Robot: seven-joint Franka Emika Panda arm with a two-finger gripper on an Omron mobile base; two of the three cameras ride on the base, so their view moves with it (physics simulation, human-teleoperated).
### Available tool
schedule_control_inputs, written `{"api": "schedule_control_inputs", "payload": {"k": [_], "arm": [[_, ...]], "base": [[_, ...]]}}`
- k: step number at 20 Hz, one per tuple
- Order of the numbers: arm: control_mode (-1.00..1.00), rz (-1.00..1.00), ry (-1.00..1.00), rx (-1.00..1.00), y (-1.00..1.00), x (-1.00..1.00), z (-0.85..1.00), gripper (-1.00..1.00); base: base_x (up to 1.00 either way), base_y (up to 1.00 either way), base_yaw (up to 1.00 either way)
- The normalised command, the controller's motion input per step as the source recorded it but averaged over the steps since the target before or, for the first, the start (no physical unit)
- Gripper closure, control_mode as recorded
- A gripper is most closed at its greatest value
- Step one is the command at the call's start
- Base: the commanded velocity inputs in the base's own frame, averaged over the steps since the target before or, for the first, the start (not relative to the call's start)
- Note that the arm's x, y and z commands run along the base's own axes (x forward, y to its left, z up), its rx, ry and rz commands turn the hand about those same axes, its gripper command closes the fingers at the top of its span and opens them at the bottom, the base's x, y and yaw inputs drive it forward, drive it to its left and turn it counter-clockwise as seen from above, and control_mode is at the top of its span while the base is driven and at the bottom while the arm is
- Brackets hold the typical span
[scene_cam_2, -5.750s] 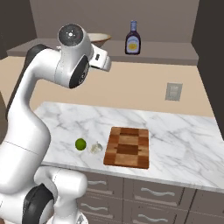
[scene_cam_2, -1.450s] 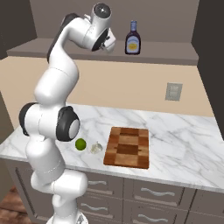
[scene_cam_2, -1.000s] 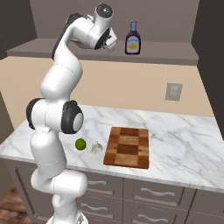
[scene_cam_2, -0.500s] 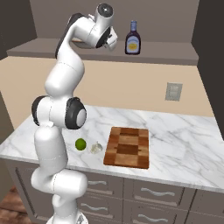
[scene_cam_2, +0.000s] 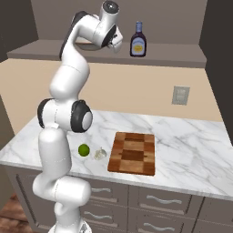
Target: Open the cabinet. Place the bowl and condiment on the counter. Then place the lime and garlic on the cutting board.
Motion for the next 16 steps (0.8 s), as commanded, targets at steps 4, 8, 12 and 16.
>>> {"api": "schedule_control_inputs", "payload": {"k": [4, 8, 12, 16], "arm": [[-1.00, 0.00, 0.09, 0.00, 0.00, 0.00, 0.00, 1.00], [-1.00, 0.00, 0.05, 0.00, 0.00, 0.00, 0.01, 1.00], [-1.00, 0.00, 0.00, 0.00, 0.00, -0.05, 0.06, 1.00], [-1.00, 0.00, 0.00, 0.00, 0.00, -0.19, 0.00, 1.00]], "base": [[0.00, 0.00, 0.00], [0.00, 0.00, 0.00], [0.00, 0.00, 0.00], [0.00, 0.00, 0.00]]}}
